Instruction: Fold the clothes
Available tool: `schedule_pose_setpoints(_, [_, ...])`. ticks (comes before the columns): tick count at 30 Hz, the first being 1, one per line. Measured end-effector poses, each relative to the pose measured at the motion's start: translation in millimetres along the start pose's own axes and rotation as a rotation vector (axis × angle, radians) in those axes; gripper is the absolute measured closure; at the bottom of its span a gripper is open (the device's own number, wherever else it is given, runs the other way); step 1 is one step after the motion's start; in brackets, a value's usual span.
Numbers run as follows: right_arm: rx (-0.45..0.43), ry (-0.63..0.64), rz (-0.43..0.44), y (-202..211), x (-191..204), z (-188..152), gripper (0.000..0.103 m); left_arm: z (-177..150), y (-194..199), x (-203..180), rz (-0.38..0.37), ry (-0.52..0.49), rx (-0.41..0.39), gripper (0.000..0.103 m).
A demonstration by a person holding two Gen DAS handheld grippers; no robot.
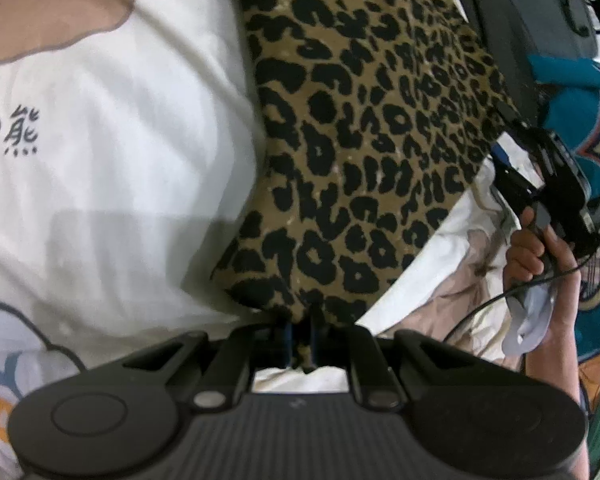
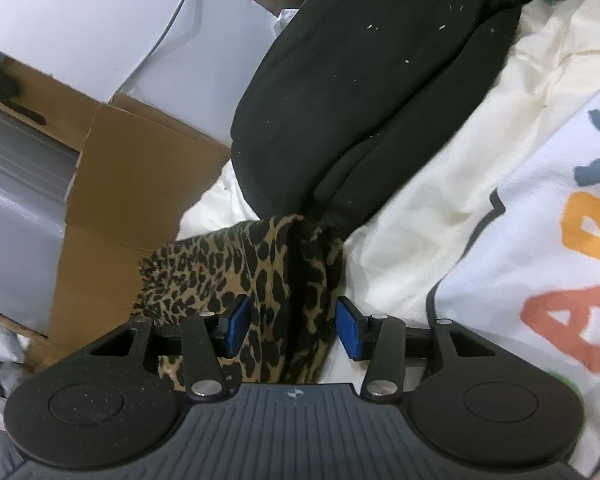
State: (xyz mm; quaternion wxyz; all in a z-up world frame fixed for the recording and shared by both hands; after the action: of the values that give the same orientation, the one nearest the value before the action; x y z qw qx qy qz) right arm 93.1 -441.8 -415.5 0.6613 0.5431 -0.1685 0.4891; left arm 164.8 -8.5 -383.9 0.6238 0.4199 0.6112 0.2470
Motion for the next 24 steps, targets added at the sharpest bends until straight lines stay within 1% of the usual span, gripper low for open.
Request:
schedule_pose_setpoints(3, [-0.015, -0.082, 0.077, -2.2, -12.2, 6.4, 0.051, -3.0, -1.9, 1.0, 0.008, 0.03, -0.012, 0.094])
schedule_pose_setpoints(5, [-0.025, -0.105, 0.108, -3.4, -16.8, 11.4, 0.052, -1.9, -1.9, -0.1, 0.019, 0.039, -0.013, 0.094])
schedule_pose_setpoints(9, [-0.022, -0.1, 0.15, -9.9, -20.9, 22.1, 0.052, -1.4, -1.8, 1.2, 0.027, 0.067, -0.011, 0.094])
schedule_pose_setpoints(13, [0.01, -0.084, 0.186, -16.2, -24.0, 31.1, 0.053, -3.8, -2.1, 3.9, 0.024, 0.104, -0.027, 0.094])
schedule_pose_setpoints(15, [0.027, -0.072, 0.19, -18.8, -23.3, 34.0, 0.054, -5.8, -1.6, 6.8, 0.015, 0.125, -0.037, 0.094])
schedule_pose_setpoints(16, [0.032, -0.06, 0.178, -19.3, -22.7, 34.6, 0.059, -6.8, -1.2, 7.7, 0.013, 0.128, -0.041, 0.094])
schedule_pose_setpoints(17, [0.038, -0.048, 0.162, -19.7, -22.1, 35.0, 0.075, -7.0, -0.9, 8.6, 0.01, 0.132, -0.041, 0.094])
schedule_pose_setpoints(18, [0.043, -0.036, 0.147, -20.0, -21.5, 35.4, 0.083, -6.2, -0.5, 10.0, 0.006, 0.143, -0.038, 0.094])
schedule_pose_setpoints(19, [0.053, -0.018, 0.132, -19.6, -22.2, 35.7, 0.095, -4.6, -1.7, 10.1, 0.009, 0.14, -0.028, 0.094])
schedule_pose_setpoints(20, [0.059, -0.002, 0.131, -18.4, -22.1, 36.1, 0.096, -2.9, -3.7, 9.5, 0.018, 0.127, -0.016, 0.094])
schedule_pose_setpoints(22, [0.051, 0.008, 0.132, -15.3, -18.7, 37.2, 0.097, 3.5, -5.5, 0.2, 0.053, 0.04, 0.019, 0.094])
schedule_pose_setpoints(23, [0.041, 0.011, 0.126, -13.9, -15.1, 37.0, 0.098, 6.0, -2.4, -2.7, 0.057, 0.003, 0.029, 0.094])
schedule_pose_setpoints(24, [0.032, 0.014, 0.12, -12.8, -10.8, 36.4, 0.098, 6.8, 1.8, -1.6, 0.048, -0.008, 0.027, 0.095])
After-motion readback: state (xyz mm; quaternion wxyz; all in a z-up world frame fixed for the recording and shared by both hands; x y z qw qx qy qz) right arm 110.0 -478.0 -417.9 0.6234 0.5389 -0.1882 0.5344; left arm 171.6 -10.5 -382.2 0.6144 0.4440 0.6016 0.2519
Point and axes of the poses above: each gripper's, at about its wrist camera, not at the fingertips, and y roughly against the way its jaws point, x to its left, z to its top, the point moved 3 cm from there along -y, roughly the way its jaws point, and after that the axes turned 2 degrees about -z, right-handed, at the moved point
